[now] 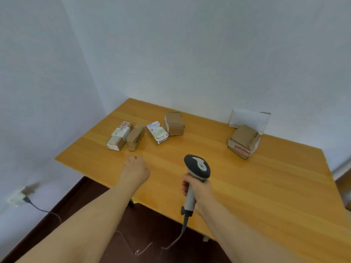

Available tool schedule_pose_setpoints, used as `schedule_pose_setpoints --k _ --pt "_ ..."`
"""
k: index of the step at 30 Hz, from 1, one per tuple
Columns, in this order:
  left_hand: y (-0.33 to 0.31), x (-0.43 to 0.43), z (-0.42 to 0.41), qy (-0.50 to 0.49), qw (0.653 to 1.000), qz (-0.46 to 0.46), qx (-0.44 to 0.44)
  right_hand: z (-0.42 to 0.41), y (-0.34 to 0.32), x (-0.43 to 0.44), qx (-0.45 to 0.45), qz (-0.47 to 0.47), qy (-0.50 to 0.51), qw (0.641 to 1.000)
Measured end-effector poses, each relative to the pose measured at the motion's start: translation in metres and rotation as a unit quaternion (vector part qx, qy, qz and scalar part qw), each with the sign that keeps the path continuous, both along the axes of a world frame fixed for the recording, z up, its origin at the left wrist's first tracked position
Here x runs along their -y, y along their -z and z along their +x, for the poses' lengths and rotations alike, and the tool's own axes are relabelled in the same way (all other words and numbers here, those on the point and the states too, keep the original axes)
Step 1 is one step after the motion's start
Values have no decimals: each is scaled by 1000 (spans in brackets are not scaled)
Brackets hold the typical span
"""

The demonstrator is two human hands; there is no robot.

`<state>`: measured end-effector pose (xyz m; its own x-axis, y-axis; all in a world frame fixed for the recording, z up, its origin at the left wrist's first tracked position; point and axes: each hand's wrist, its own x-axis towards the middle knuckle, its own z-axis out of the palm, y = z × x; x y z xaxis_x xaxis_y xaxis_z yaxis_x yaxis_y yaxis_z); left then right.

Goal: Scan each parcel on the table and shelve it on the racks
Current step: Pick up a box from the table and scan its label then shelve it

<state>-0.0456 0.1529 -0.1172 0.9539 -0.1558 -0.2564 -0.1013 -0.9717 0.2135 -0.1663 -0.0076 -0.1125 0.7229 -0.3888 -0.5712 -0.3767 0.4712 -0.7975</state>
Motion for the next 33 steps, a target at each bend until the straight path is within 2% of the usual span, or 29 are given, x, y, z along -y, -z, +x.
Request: schedule_pose_setpoints --k 6,13,18,22,27,33 --pt "6 4 34 -69 997 24 -3 68 9 26 0 9 -61 998" --pt "20 -9 83 -124 992 27 -21 121 27 29 -48 26 -95 994" --pt "36 -16 136 -138 990 -22 3 158 38 20 -69 28 -68 995" --pt "49 -29 184 -207 974 -81 48 186 46 5 -91 26 -48 994" --pt "74 -58 230 -269 957 -100 -36 218 52 -15 -102 25 -36 994" --pt "94 -75 252 -250 960 -101 -71 230 55 -30 -104 5 -49 993"
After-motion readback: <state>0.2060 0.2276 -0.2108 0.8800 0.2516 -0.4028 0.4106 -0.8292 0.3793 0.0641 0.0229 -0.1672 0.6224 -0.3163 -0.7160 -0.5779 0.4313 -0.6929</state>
